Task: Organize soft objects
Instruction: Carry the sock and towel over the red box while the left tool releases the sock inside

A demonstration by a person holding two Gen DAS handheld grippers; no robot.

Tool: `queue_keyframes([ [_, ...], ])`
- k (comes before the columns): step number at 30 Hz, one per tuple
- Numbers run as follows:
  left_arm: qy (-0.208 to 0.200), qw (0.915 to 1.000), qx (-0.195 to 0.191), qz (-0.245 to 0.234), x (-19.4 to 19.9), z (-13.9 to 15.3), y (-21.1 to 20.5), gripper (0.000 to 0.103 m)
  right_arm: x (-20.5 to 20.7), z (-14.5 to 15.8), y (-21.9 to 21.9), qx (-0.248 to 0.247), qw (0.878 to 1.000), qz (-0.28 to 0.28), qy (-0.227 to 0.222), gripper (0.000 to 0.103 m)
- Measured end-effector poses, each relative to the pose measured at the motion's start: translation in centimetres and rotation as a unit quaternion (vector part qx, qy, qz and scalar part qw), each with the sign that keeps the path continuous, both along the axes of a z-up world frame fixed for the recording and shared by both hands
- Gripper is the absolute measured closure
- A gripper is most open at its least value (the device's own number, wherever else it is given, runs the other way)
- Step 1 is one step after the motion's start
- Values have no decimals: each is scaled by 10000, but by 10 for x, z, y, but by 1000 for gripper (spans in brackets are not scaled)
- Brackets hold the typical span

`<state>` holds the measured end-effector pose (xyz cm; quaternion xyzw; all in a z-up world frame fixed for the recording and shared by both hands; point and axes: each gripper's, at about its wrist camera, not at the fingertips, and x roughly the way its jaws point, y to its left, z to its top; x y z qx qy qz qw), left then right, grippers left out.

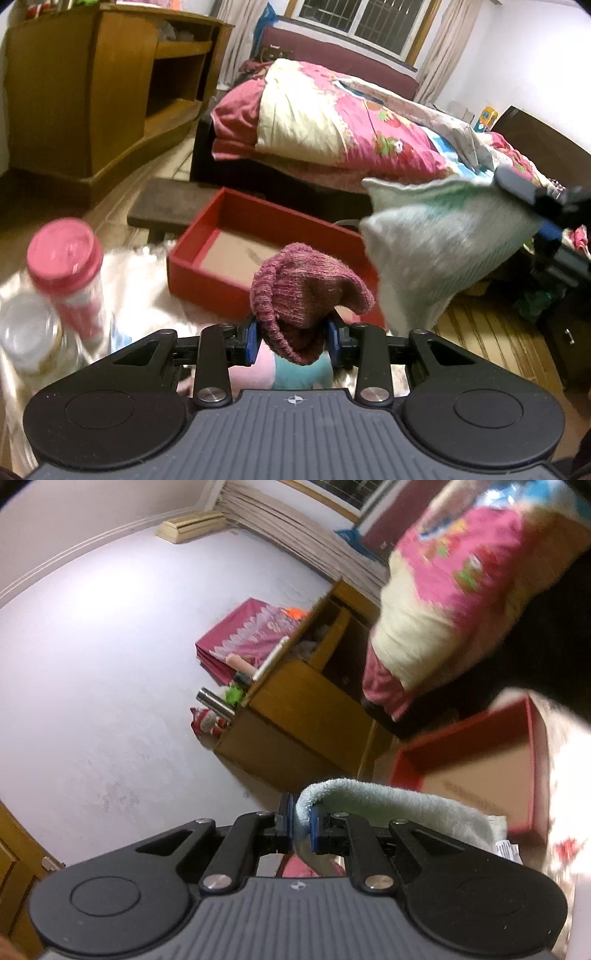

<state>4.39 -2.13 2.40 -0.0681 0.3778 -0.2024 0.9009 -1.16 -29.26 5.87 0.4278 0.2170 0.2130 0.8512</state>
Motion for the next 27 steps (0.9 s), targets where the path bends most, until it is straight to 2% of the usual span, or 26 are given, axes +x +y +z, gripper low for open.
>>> queue_keyframes([
  [8,-211,9993,272,133,60,18,-18,68,37,49,-6,-364,9976,-219,-544,103],
  [15,-266,9978,597,116,110,26,-43,68,79,54,-12,-673,9960,-375,-460,103],
  [19,-261,9967,753,129,131,34,-52,67,97,65,-12,-1122,9915,-469,-454,103],
  [24,-123,9958,891,170,152,31,-62,67,113,66,-11,-1439,9876,-483,-391,103],
  [27,15,9942,1060,207,166,20,-67,66,124,59,-8,-1647,9849,-492,-180,103],
])
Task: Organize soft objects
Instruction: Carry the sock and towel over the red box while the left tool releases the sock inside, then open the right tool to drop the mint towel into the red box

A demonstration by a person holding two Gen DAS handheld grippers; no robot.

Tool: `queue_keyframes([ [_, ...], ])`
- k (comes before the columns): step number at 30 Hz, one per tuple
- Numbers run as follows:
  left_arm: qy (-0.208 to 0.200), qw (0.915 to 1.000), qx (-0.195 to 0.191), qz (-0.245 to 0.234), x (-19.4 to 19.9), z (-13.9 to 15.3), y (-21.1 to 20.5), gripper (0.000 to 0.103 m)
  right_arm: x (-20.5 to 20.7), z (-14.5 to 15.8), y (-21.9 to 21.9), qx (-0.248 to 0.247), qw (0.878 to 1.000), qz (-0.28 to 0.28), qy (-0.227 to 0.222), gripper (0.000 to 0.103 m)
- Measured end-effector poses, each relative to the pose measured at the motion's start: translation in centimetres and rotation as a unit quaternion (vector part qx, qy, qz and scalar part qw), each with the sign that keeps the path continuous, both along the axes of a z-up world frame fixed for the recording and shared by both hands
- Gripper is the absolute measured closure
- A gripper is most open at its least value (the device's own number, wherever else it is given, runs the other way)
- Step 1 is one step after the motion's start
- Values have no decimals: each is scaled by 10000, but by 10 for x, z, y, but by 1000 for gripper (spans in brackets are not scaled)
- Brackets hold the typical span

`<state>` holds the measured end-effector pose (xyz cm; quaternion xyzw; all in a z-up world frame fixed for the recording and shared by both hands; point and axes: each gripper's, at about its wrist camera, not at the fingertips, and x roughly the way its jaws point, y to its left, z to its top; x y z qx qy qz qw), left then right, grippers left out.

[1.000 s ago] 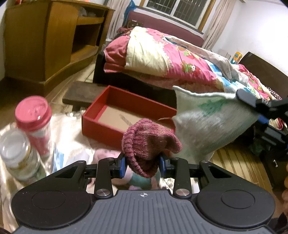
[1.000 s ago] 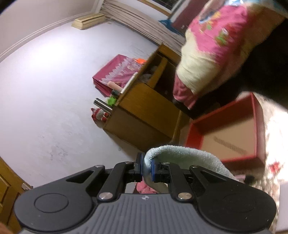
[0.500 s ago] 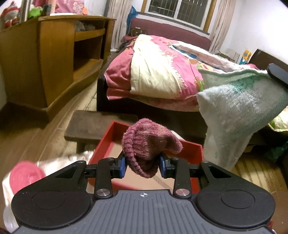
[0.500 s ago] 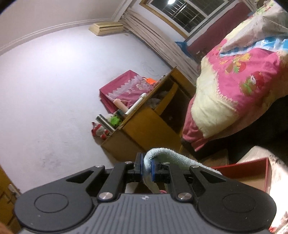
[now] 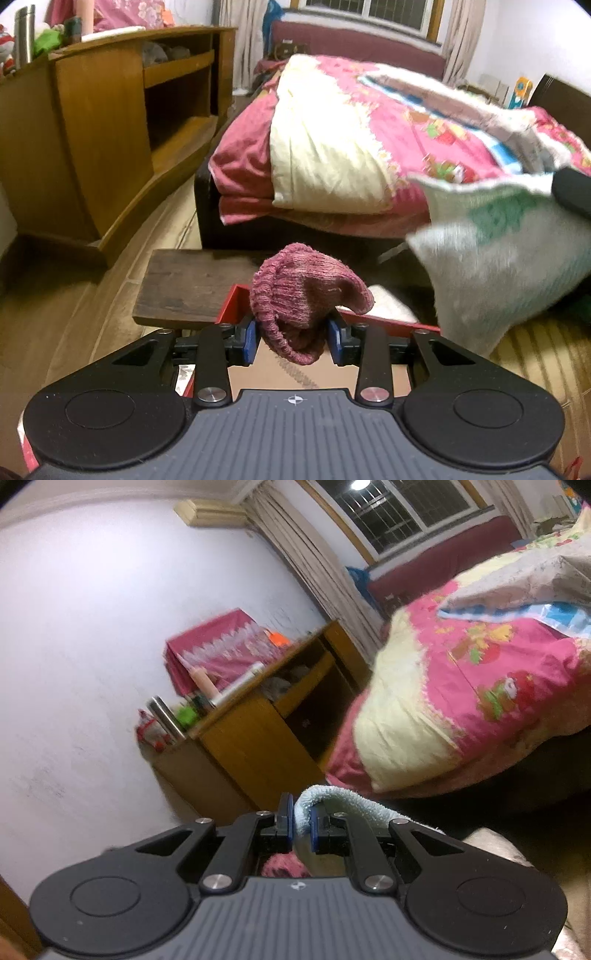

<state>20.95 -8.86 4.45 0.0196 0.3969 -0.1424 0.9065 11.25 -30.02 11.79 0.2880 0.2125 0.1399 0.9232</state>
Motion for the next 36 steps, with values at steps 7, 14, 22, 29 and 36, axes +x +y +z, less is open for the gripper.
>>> queue_keyframes([
  [7,530,9976,436,104,23,-55,-9,66,25,-59,11,-216,9969,16,758,103],
  [14,963,9921,792,139,35,-101,-14,61,48,-129,19,-551,9859,41,1578,103],
  [22,1269,9849,1162,194,42,-142,-17,40,66,-179,22,-958,9693,-37,2266,103],
  [29,1101,9851,1297,247,39,-128,-12,23,64,-173,18,-1116,9671,-194,2279,103],
  [36,1064,9879,1073,351,17,-101,5,20,40,-151,19,-1191,9680,-262,2195,92],
])
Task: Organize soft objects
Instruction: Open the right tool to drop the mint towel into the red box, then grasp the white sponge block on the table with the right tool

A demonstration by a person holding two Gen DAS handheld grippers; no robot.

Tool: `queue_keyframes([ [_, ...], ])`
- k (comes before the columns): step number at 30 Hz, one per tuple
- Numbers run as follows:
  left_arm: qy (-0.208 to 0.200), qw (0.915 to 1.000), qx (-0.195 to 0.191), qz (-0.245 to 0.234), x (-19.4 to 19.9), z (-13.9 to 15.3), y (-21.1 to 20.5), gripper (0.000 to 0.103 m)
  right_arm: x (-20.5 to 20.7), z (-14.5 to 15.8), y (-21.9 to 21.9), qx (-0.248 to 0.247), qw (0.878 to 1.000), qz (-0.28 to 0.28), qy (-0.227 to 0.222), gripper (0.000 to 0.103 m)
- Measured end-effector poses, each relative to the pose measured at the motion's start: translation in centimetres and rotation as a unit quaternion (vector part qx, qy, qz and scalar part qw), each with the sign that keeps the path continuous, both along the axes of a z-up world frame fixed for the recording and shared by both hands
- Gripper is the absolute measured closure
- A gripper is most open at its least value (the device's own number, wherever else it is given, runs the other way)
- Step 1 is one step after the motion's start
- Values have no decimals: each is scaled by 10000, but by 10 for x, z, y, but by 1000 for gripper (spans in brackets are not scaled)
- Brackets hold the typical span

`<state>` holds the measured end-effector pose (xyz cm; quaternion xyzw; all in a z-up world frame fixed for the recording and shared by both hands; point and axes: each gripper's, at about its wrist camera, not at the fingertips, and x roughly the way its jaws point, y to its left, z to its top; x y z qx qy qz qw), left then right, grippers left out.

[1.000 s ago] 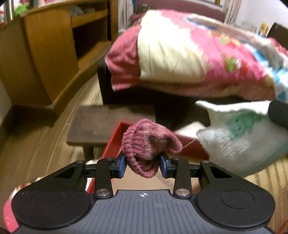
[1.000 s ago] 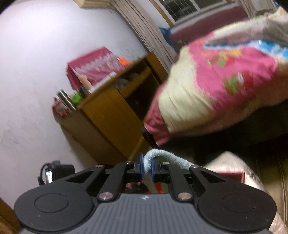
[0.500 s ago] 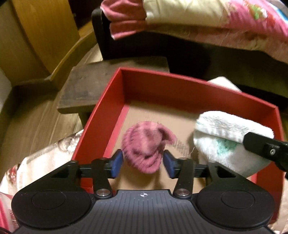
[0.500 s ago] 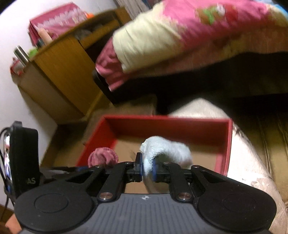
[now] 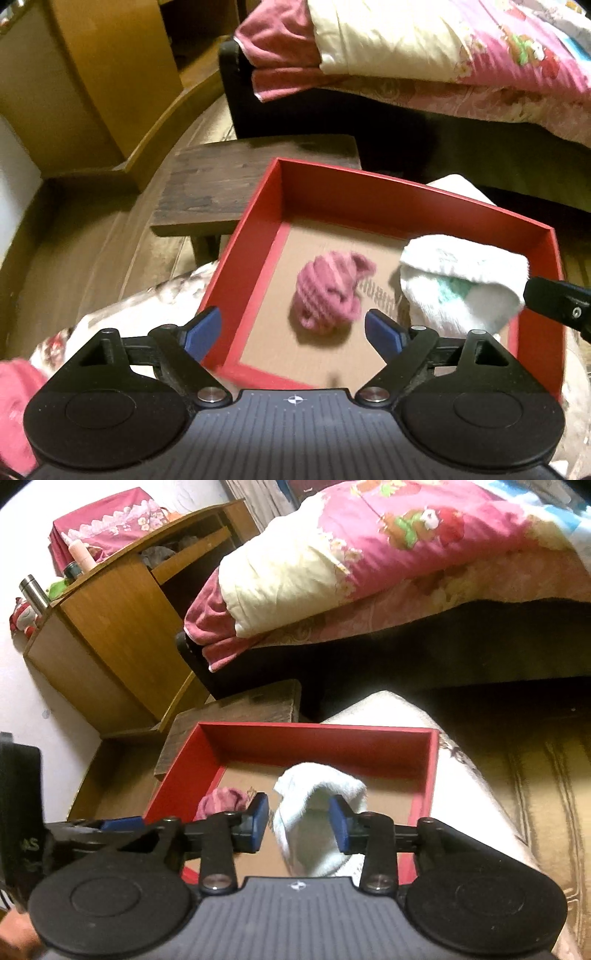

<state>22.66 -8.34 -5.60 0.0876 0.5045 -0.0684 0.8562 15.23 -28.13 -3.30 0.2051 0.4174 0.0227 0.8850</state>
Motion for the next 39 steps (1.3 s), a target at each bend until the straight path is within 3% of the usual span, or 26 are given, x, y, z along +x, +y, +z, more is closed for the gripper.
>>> queue_keyframes([
  [6,56,9994,-324,-116,-37,15,16,20,-43,1,1,17,9999,48,92,88],
  [13,262,9965,-723,-319,-82,14,26,19,-96,-13,-5,297,9988,16,396,87],
  [17,417,9936,-984,-363,-103,9,33,19,-120,-15,-7,209,9982,38,559,86],
  [21,442,9896,-1319,-379,-124,10,41,19,-150,-18,-15,19,9977,-131,665,66],
  [25,464,9862,-1540,-398,-139,13,48,19,-171,-28,-24,-339,9947,-366,903,61],
  [30,328,9854,-1607,-457,-160,22,59,18,-179,-45,-30,-216,9904,-610,1222,61],
  [39,564,9843,-1582,-545,-207,12,63,16,-205,-46,-16,-317,9908,-551,1196,60],
])
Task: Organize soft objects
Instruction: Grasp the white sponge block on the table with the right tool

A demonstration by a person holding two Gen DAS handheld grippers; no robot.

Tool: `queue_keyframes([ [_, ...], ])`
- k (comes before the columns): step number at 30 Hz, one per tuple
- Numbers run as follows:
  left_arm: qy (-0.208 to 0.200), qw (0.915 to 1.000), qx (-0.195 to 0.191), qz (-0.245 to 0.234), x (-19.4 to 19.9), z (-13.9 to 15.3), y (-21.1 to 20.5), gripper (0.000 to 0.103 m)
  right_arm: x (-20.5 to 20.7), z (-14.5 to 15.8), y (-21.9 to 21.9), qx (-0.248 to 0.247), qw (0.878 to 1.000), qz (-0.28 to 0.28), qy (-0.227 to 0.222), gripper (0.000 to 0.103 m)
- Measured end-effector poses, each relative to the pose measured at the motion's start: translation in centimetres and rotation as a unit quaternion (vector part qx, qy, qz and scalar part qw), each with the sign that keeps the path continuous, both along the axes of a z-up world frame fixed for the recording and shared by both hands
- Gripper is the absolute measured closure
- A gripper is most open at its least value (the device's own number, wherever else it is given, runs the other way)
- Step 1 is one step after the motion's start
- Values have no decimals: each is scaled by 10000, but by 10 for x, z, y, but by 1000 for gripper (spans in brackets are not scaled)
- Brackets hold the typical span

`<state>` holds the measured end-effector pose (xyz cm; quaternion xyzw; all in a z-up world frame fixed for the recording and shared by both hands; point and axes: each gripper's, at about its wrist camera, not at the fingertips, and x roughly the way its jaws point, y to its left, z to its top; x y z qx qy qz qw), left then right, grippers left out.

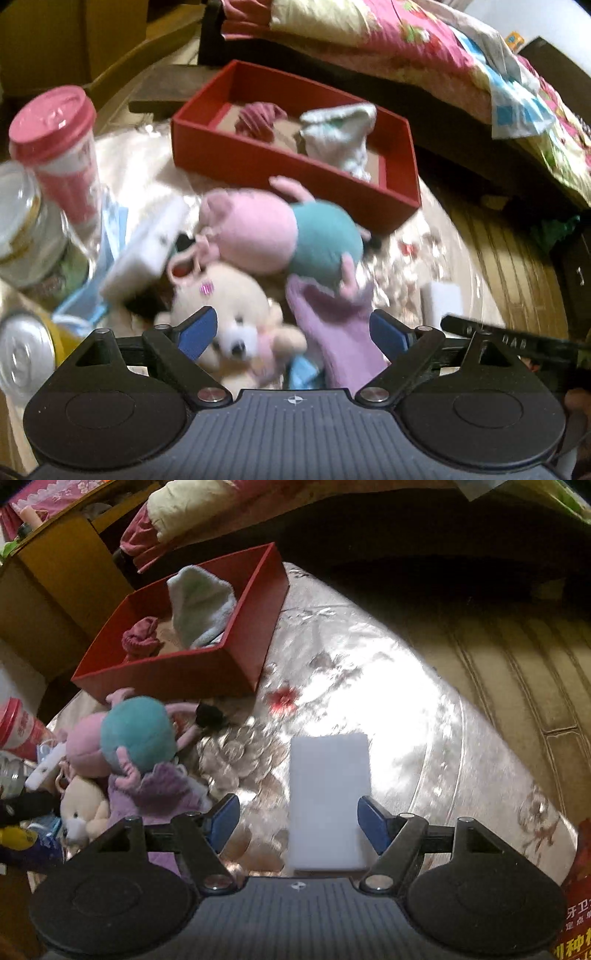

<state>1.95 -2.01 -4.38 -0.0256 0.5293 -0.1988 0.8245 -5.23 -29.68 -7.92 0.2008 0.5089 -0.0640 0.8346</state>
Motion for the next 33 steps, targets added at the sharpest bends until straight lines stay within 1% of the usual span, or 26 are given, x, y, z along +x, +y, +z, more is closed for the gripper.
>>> queue_keyframes([
  [6,16,9999,-16,-159,-25,-4,-4,16,-14,7,9,24,9999,5,-129,59],
  [12,212,9995,-91,-222,-32,-12,-9,16,-14,6,11,-31,9999,33,-137,58],
  [15,299,9992,-136,-246,-29,-17,-17,16,-6,0,11,-156,9998,45,-64,58],
  [20,405,9983,-369,-211,-21,-17,-22,16,13,-22,15,-392,9989,163,190,58],
  [21,432,9981,-391,-204,-20,-18,-22,16,15,-25,17,-467,9985,188,227,55],
  [22,468,9979,-412,-199,-19,-19,-23,16,17,-27,19,-559,9979,233,232,54],
  [25,600,9970,-433,-233,-17,-25,-26,16,19,-31,26,-843,9952,458,198,54],
  [26,633,9968,-414,-250,-17,-27,-27,16,19,-32,27,-896,9945,503,224,55],
  [27,652,9967,-397,-270,-17,-28,-29,16,18,-33,27,-973,9935,537,239,62],
  [28,661,9967,-385,-282,-16,-28,-31,16,16,-33,27,-1036,9928,544,239,75],
  [30,692,9965,-385,-275,-13,-30,-36,16,11,-30,19,-1032,9933,469,212,89],
  [33,866,9950,-413,-280,-5,-38,-47,16,6,-28,2,-670,9972,308,156,90],
])
